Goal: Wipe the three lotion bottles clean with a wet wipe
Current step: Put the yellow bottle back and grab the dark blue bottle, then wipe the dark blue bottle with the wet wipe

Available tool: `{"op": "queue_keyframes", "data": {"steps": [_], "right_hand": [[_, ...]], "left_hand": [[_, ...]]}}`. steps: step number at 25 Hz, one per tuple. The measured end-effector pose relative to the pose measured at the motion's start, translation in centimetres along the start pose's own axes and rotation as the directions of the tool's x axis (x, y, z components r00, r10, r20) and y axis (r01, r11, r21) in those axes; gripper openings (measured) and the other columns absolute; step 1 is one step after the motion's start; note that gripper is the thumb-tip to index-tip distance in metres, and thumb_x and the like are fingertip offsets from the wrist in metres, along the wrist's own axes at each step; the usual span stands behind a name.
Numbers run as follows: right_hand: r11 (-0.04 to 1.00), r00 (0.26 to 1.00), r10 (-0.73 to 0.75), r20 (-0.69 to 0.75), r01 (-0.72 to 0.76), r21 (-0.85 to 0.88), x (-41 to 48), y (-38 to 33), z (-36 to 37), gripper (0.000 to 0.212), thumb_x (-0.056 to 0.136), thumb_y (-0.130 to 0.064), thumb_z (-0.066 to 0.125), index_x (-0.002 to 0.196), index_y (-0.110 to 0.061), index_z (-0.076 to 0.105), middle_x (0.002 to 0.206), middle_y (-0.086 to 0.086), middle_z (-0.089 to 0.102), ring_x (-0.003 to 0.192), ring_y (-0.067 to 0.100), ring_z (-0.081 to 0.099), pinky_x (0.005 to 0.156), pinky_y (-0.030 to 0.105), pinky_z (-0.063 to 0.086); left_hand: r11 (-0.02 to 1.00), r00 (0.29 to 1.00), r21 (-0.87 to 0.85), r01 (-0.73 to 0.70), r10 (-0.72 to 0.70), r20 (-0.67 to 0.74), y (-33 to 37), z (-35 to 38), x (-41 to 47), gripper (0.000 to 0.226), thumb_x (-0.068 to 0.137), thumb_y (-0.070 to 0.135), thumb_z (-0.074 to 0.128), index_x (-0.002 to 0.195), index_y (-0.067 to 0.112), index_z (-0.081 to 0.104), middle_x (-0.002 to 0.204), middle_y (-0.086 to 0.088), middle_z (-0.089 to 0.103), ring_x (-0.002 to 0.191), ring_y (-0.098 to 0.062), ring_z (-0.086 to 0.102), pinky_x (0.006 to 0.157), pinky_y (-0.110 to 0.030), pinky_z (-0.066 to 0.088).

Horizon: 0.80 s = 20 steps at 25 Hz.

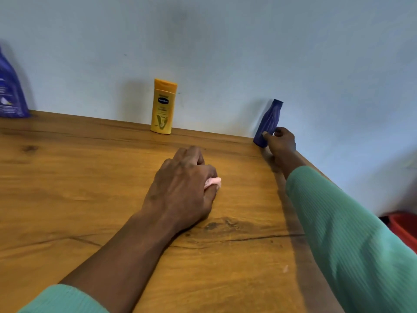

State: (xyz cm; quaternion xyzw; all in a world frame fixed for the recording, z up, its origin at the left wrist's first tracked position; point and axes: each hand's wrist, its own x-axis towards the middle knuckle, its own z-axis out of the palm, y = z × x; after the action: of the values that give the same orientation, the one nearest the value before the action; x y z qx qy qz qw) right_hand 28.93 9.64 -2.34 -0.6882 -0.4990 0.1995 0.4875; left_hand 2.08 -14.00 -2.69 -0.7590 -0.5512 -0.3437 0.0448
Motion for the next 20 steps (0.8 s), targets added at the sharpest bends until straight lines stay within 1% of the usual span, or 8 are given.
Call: {"op": "queue_keyframes", "data": {"steps": [3,6,8,11,13,15,17,20], "right_hand": [[0.996,0.993,-0.015,-0.116,0.025,0.081,-2.8,-0.6,-0.5,0.037,0.096,-0.03,0.075,0.13,-0.017,0.067,0.121,0.001,0.073,0.111,0.02,0.068,0.104,0.038,0.054],[0.967,0.993,0.01,-0.117,0.02,0.255,-8.1,-1.4,-1.8,0.031,0.101,-0.029,0.071,0.127,-0.012,0.065,0.12,0.009,0.074,0.108,0.024,0.071,0.099,0.043,0.06],[0.887,1.0,0.02,0.012,-0.024,0.46,-13.0,-2.1,-2.8,0.025,0.104,-0.026,0.067,0.124,-0.01,0.064,0.121,0.018,0.072,0.106,0.031,0.073,0.089,0.049,0.065],[0.736,0.962,0.04,0.271,-0.212,0.643,-21.5,-3.9,-3.6,0.029,0.106,-0.024,0.062,0.127,-0.004,0.064,0.113,0.023,0.071,0.091,0.033,0.072,0.069,0.042,0.066],[0.703,0.914,0.043,0.404,-0.315,0.638,-26.0,-5.2,-3.2,0.03,0.107,-0.028,0.06,0.127,-0.006,0.066,0.108,0.023,0.072,0.082,0.03,0.071,0.068,0.041,0.063],[0.719,0.882,0.018,0.47,-0.338,0.607,-28.6,-6.1,-2.6,0.027,0.108,-0.029,0.058,0.124,-0.009,0.067,0.108,0.025,0.073,0.082,0.031,0.07,0.076,0.046,0.062],[0.775,0.862,-0.073,0.502,-0.268,0.572,-29.9,-6.9,-2.2,0.027,0.11,-0.029,0.056,0.121,-0.008,0.068,0.106,0.031,0.07,0.079,0.032,0.067,0.072,0.046,0.059],[0.785,0.807,-0.153,0.57,-0.252,0.566,-30.3,-7.0,-1.8,0.03,0.112,-0.025,0.05,0.124,0.0,0.062,0.097,0.026,0.07,0.069,0.03,0.065,0.058,0.038,0.055]], "left_hand": [[0.999,0.998,-0.037,0.015,-0.017,-0.054,0.0,-0.2,0.1,0.02,0.095,0.038,0.069,0.113,0.03,0.07,0.1,0.008,0.051,0.089,-0.009,0.046,0.072,-0.027,0.038],[0.995,0.994,-0.094,0.044,-0.053,-0.092,0.2,-0.3,0.0,0.023,0.093,0.031,0.073,0.109,0.027,0.057,0.105,0.006,0.059,0.082,-0.015,0.059,0.065,-0.028,0.045],[0.982,0.985,-0.174,0.08,-0.105,-0.139,0.5,-0.6,-0.1,0.03,0.091,0.026,0.077,0.107,0.027,0.052,0.104,0.006,0.061,0.081,-0.014,0.061,0.061,-0.022,0.044],[0.909,0.913,-0.379,0.175,-0.294,-0.283,0.8,-2.1,-0.5,0.038,0.085,0.015,0.083,0.111,0.022,0.056,0.11,0.002,0.063,0.096,-0.012,0.061,0.067,-0.014,0.049],[0.838,0.822,-0.506,0.205,-0.428,-0.376,0.7,-3.5,-1.4,0.035,0.087,0.005,0.078,0.111,0.018,0.057,0.113,-0.001,0.063,0.103,-0.014,0.062,0.075,-0.029,0.061],[0.814,0.763,-0.558,0.158,-0.46,-0.454,0.9,-4.9,-2.9,0.029,0.087,0.001,0.075,0.108,0.014,0.059,0.109,-0.002,0.062,0.099,-0.014,0.063,0.078,-0.036,0.064],[0.826,0.773,-0.559,0.068,-0.398,-0.494,1.2,-6.4,-4.1,0.024,0.088,0.004,0.075,0.104,0.013,0.06,0.102,-0.001,0.063,0.091,-0.012,0.064,0.074,-0.03,0.061],[0.853,0.896,-0.522,-0.001,-0.231,-0.379,1.5,-7.3,-5.2,0.015,0.094,0.016,0.073,0.107,0.014,0.066,0.103,0.001,0.069,0.096,-0.008,0.067,0.077,-0.021,0.057]]}}
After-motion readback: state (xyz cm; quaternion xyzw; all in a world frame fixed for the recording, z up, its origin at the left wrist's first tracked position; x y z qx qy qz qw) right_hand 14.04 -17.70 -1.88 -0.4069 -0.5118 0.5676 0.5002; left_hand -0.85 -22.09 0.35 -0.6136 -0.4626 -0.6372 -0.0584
